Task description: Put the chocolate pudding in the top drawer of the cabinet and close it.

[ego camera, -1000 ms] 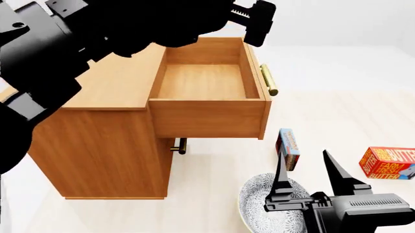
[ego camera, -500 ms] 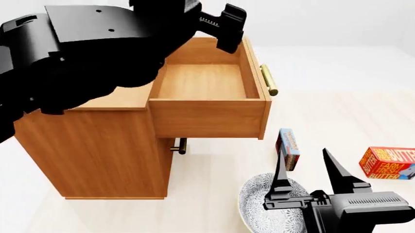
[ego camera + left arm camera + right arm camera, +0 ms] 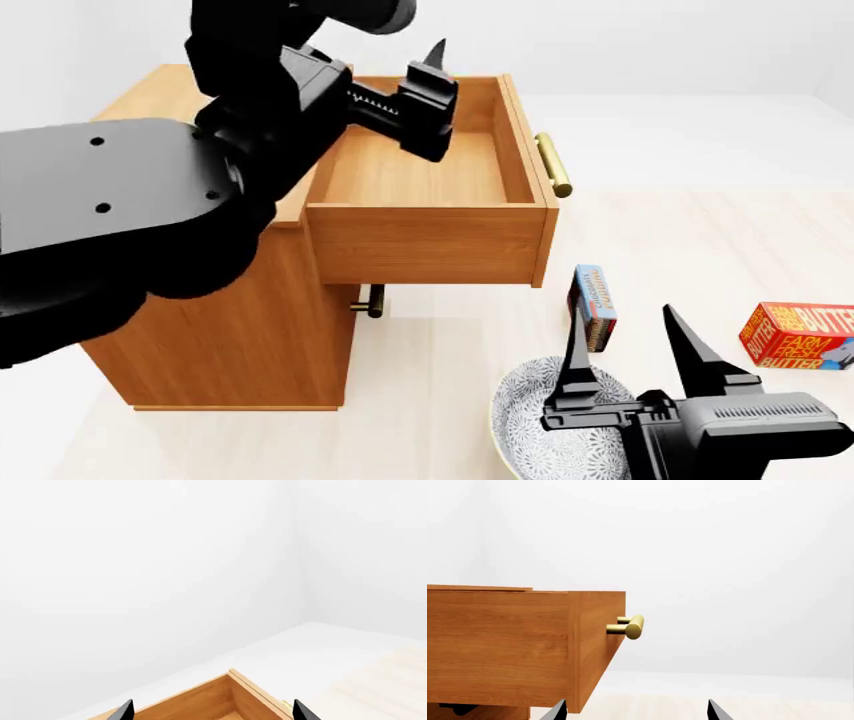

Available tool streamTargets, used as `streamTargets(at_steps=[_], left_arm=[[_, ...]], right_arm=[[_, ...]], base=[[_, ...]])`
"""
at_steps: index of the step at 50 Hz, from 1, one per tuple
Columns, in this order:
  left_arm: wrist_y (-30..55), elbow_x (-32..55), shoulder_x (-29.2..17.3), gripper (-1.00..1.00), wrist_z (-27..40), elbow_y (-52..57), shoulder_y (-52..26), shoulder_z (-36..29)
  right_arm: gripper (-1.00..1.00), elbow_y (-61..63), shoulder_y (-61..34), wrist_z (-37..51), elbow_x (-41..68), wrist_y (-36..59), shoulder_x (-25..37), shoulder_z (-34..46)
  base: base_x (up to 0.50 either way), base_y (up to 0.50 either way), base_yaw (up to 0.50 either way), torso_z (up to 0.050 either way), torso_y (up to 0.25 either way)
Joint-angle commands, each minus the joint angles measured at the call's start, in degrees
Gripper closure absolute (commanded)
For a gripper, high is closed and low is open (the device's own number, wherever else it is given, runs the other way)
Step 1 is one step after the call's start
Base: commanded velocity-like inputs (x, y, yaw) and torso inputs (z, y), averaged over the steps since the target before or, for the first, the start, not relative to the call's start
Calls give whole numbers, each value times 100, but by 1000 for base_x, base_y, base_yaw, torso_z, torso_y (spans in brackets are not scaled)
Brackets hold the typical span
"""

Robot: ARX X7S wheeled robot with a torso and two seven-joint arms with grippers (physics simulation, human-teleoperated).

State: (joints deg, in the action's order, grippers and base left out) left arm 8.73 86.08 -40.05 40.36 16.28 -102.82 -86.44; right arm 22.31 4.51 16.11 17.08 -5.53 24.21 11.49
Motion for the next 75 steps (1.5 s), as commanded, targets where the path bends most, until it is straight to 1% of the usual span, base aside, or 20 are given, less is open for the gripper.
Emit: streamTargets(at_steps=[1, 7, 20, 34, 44, 54, 57, 61, 68, 75], left_arm=[[-296, -457, -623, -100, 377, 1052, 282, 0], [-352, -646, -867, -100, 531, 1526, 391, -29], [-680, -987, -1394, -100, 684, 2114, 769, -40], [-1007, -1792, -1925, -100, 1022, 2769, 1258, -125], [-1288, -2861, -2259, -100, 1394, 3139, 1770, -243], [-1621, -3717, -2658, -100, 1694, 3419, 2354, -445], [-1724, -3989, -2769, -100, 1770, 3398, 2538, -515], [-2073, -4288, -2878, -100, 1754, 3219, 2825, -602], [-2541, -4614, -3172, -100, 1796, 3206, 3058, -614], [-2920, -4833, -3329, -100, 1791, 3084, 3245, -643]], right_arm=[[-100, -1, -13, 19, -13, 7, 6, 19], [-100, 10, -1, 27, -34, 1, 10, 40], [-100, 32, 43, 34, -16, -17, 44, 37], [-100, 83, -4, 75, -40, 54, 52, 74], [-100, 49, -63, 94, -50, 84, 47, 91], [-100, 177, -193, 209, -101, 288, 99, 50], [-100, 263, -256, 245, -132, 424, 144, 51], [-100, 443, -388, 310, -192, 741, 226, 75], [-100, 709, -902, 391, -12, 1700, 348, 108], [-100, 953, -1542, 504, 277, 2768, 484, 65]], base=[[0, 0, 0, 0, 0], [0, 0, 0, 0, 0], [0, 0, 0, 0, 0], [0, 0, 0, 0, 0], [0, 0, 0, 0, 0], [0, 0, 0, 0, 0], [0, 0, 0, 0, 0], [0, 0, 0, 0, 0], [0, 0, 0, 0, 0], [0, 0, 0, 0, 0]])
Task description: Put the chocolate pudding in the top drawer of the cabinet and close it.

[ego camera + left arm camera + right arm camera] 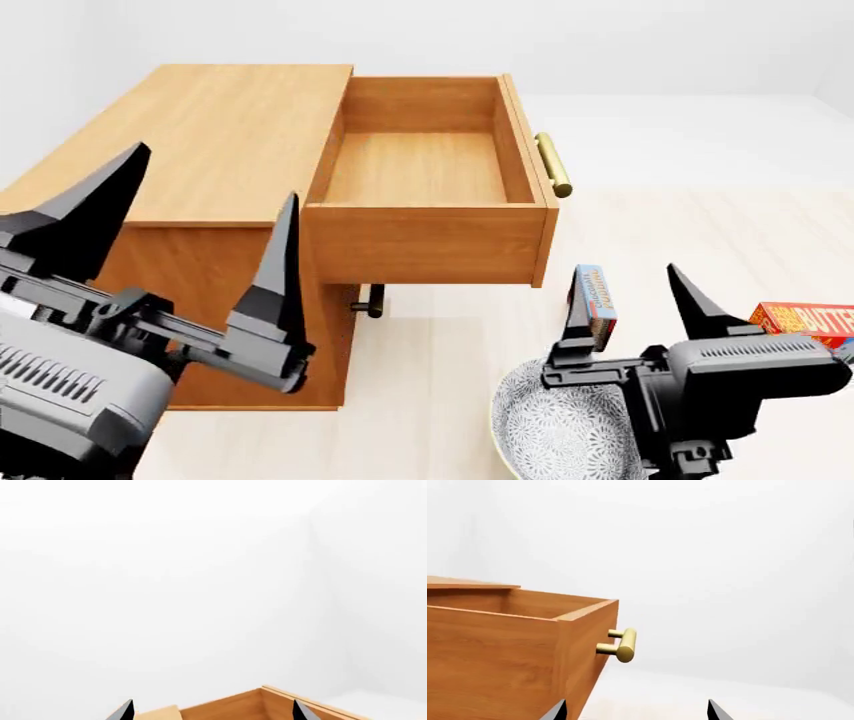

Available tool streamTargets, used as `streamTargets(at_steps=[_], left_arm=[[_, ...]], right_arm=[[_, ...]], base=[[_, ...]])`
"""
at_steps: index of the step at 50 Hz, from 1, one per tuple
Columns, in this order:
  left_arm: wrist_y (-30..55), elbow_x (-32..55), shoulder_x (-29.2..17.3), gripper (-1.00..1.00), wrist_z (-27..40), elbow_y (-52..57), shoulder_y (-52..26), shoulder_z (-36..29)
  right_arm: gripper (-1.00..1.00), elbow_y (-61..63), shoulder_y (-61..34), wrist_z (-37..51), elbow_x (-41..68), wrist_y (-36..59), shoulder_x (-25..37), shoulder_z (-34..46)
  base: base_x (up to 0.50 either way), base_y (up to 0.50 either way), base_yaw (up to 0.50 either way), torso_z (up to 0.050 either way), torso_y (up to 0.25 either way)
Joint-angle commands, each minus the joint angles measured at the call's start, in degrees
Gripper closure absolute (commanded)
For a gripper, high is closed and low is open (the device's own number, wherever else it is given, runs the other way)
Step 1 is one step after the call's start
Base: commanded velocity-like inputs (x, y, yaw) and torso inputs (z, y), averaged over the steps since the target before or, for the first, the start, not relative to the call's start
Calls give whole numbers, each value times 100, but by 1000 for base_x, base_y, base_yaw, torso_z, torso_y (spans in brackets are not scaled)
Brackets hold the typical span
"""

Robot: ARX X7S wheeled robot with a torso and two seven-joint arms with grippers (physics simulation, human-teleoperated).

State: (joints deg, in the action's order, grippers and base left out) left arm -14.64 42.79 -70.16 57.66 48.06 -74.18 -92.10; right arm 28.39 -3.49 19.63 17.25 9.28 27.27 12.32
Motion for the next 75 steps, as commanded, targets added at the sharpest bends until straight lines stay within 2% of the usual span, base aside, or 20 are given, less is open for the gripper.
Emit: streamTargets(at_steps=[1, 14, 22, 39, 58, 75], left_arm=[[-614, -521, -334, -100, 60, -102, 400, -82], [-907, -601, -332, -100, 81, -426, 529, -54], [-961, -761, -308, -100, 192, -531, 610, -43], [-1141, -785, -312, -100, 311, -703, 720, -2], [-1264, -812, -308, -100, 356, -819, 813, 28], [-1328, -784, -193, -100, 284, -1047, 886, 33]], right_arm=[[-100, 377, -808, 179, 262, 1392, 198, -21], [-100, 227, -1453, 340, 289, 2104, 345, -136], [-100, 93, -1971, 410, 364, 2850, 429, -123], [-100, -1510, -3509, -460, 1186, 4158, 429, -83], [-100, -4153, -4855, -1241, 1064, 4301, 104, 373], [-100, -5649, -5341, -1718, 896, 3929, -142, 624]], base=[[0, 0, 0, 0, 0], [0, 0, 0, 0, 0], [0, 0, 0, 0, 0], [0, 0, 0, 0, 0], [0, 0, 0, 0, 0], [0, 0, 0, 0, 0]])
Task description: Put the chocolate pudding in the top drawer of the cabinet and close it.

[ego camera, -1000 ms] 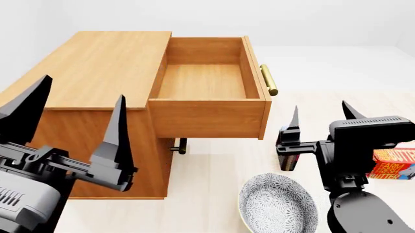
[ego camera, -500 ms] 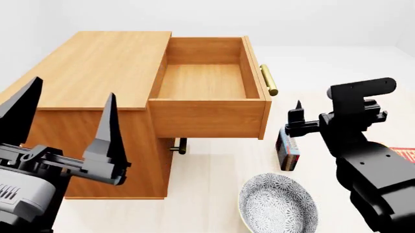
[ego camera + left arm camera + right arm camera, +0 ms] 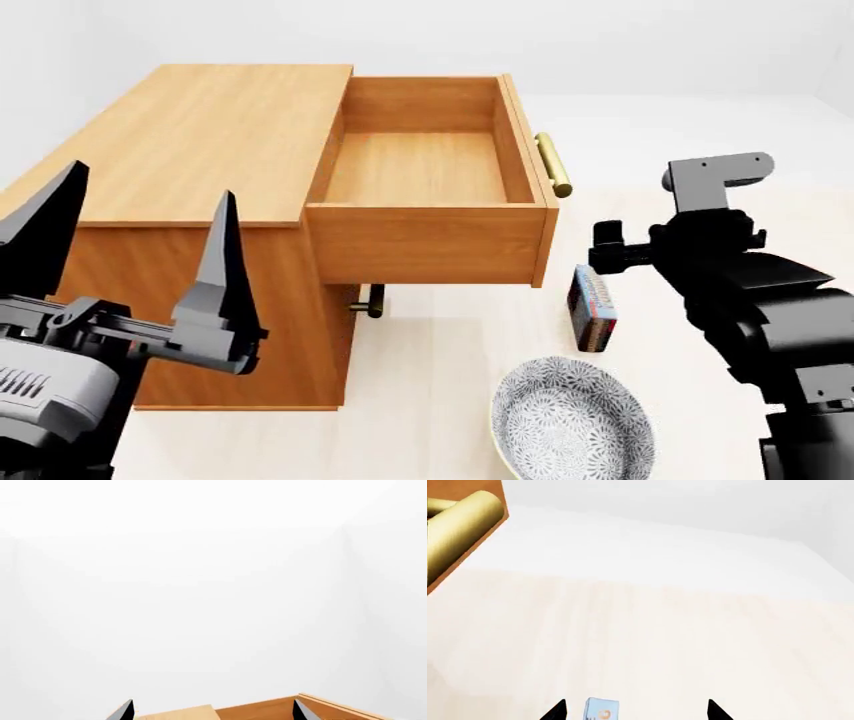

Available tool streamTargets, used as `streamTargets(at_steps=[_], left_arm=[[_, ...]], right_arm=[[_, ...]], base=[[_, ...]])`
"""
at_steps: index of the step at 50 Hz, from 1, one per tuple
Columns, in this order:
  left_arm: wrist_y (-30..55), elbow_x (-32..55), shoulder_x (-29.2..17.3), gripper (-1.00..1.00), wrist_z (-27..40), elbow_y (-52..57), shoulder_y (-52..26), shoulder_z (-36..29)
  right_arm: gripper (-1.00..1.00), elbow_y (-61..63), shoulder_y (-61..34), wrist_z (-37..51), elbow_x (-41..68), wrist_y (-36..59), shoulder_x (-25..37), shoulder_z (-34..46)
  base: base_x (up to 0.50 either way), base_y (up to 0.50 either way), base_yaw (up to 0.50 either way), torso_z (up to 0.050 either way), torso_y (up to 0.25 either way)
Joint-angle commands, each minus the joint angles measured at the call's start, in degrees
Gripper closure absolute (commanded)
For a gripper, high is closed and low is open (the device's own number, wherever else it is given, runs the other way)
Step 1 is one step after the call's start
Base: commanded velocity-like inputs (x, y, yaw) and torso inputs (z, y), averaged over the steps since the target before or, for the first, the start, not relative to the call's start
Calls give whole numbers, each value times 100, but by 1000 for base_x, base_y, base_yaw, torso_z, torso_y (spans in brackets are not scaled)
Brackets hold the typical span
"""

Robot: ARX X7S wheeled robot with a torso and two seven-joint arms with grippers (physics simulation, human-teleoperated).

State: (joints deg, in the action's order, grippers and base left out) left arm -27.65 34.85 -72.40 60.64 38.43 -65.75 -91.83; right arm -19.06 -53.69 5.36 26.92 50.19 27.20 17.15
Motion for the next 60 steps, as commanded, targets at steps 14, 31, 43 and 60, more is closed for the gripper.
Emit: streamTargets(at_steps=[14, 31, 43, 60], left_arm=[[36, -9, -31, -100, -4, 20, 62, 17], [157, -26, -39, -100, 12, 99, 77, 32], [985, -575, -12, -100, 671, 399, -11, 131], [1288, -1018, 50, -100, 1069, 549, 76, 157]], right_arm=[[-100, -1701, -559, -691, -43, -331, -297, 227], [-100, -2434, -861, -934, -119, -475, -468, 352], [-100, -4072, -1445, -1446, -483, -1021, -863, 748], [-100, -5590, -2150, -1678, -1368, -1088, -1224, 436]], base=[[0, 0, 0, 0, 0], [0, 0, 0, 0, 0], [0, 0, 0, 0, 0], [0, 0, 0, 0, 0]])
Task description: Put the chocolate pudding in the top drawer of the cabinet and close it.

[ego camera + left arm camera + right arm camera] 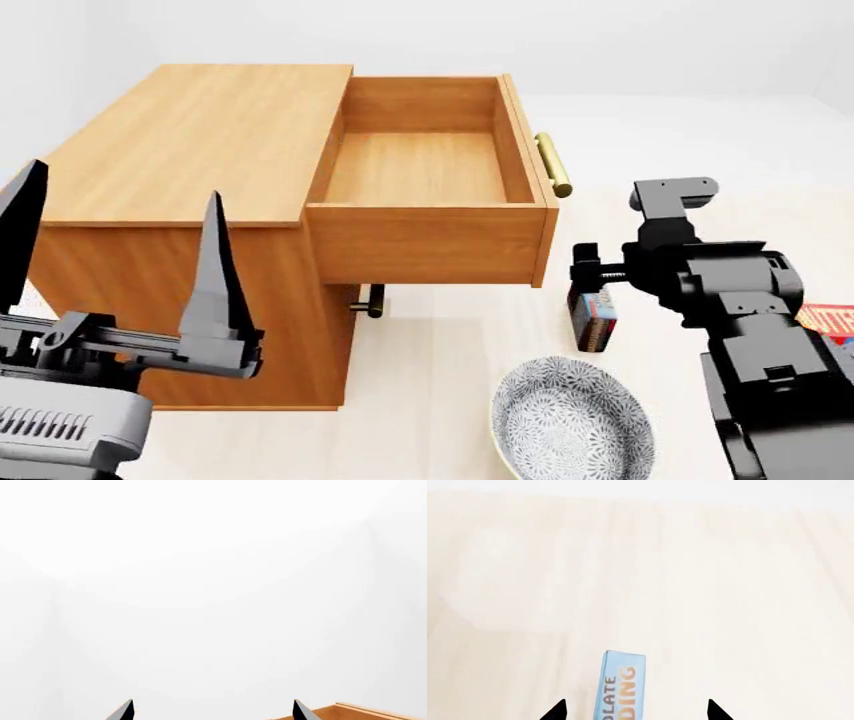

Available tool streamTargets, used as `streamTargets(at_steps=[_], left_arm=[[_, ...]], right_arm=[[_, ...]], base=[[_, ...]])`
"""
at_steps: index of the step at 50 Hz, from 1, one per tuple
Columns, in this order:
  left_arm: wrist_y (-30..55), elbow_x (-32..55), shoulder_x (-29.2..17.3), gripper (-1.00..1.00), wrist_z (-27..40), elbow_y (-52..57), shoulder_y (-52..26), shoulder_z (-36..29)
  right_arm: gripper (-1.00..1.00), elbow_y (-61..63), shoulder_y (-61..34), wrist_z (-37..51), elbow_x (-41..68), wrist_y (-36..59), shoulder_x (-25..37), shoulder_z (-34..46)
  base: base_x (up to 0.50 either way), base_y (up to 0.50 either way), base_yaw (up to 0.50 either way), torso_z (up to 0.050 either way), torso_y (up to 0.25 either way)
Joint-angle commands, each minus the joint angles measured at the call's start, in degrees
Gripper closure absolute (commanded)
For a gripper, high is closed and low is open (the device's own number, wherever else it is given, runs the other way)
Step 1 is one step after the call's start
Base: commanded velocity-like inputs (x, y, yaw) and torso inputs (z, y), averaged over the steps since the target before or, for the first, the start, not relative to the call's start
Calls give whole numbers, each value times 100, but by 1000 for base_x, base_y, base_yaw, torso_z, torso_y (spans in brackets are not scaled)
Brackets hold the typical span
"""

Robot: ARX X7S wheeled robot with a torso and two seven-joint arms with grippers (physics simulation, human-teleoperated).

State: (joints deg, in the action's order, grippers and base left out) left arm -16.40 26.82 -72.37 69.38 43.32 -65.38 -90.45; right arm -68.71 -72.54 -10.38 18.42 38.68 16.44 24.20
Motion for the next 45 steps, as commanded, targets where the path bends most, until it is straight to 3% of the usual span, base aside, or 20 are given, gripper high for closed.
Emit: streamTargets(at_steps=[1, 29, 35, 45], left_arm=[[144, -223, 71, -100, 180, 23, 42, 22], [399, -402, 315, -100, 78, -130, 126, -13], [770, -292, 310, -100, 72, -27, 96, -39], [127, -385, 178, -100, -324, -155, 159, -60]], right_arm=[[-100, -625, -254, -106, -584, 84, -146, -337], [-100, -626, -212, -529, -1597, 107, -316, -1223], [-100, -626, -201, -460, -1703, 131, -318, -1279], [-100, -626, -199, -503, -1806, 110, -359, -1263]], base=[[0, 0, 0, 0, 0], [0, 0, 0, 0, 0], [0, 0, 0, 0, 0], [0, 0, 0, 0, 0]])
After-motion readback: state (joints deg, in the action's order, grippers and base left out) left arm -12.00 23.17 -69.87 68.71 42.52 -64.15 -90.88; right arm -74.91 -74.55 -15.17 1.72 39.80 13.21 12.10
